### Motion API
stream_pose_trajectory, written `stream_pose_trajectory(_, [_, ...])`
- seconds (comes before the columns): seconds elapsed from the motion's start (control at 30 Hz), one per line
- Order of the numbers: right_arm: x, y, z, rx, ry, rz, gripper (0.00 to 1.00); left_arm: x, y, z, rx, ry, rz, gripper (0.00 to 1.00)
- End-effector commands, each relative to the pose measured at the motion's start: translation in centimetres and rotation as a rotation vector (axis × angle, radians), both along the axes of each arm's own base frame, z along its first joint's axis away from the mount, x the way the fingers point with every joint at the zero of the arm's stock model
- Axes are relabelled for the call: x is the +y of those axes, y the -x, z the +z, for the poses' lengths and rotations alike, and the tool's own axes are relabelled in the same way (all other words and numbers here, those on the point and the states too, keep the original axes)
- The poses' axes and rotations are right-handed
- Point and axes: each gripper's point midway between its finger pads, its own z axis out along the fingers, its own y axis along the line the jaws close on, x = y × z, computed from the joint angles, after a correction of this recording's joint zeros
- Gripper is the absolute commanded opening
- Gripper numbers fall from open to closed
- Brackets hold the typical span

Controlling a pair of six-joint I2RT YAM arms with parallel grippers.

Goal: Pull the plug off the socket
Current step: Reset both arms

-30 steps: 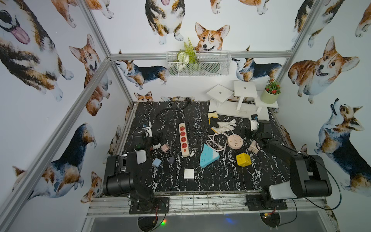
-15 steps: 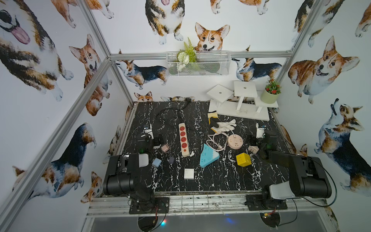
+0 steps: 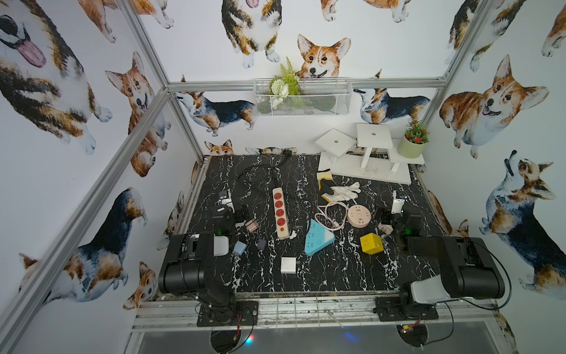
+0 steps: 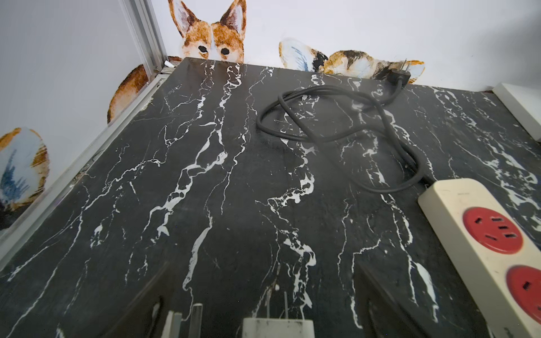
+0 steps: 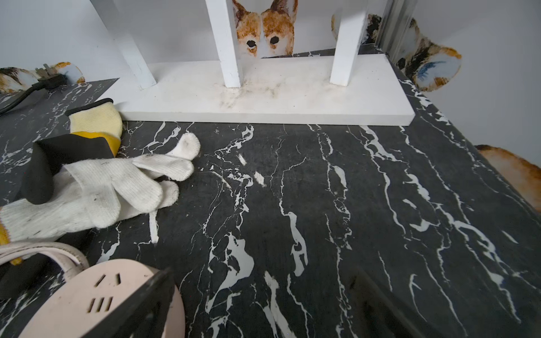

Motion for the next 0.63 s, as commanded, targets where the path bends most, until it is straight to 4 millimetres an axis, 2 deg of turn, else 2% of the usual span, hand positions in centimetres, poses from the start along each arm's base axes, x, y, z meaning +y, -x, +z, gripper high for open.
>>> stream_pose_trajectory(0.0, [-0.27,-0.57,1.10,-0.046,0.008,-0.016,1.00,0.09,-0.21,0.63,-0.028,-0.001,0.007,1.00])
stream_pose_trajectory(0.6, [-0.26,-0.56,1.07,-0.046,0.008,-0.015,1.00,0.13,-0.25,0.55,-0.024,0.003,0.005,1.00])
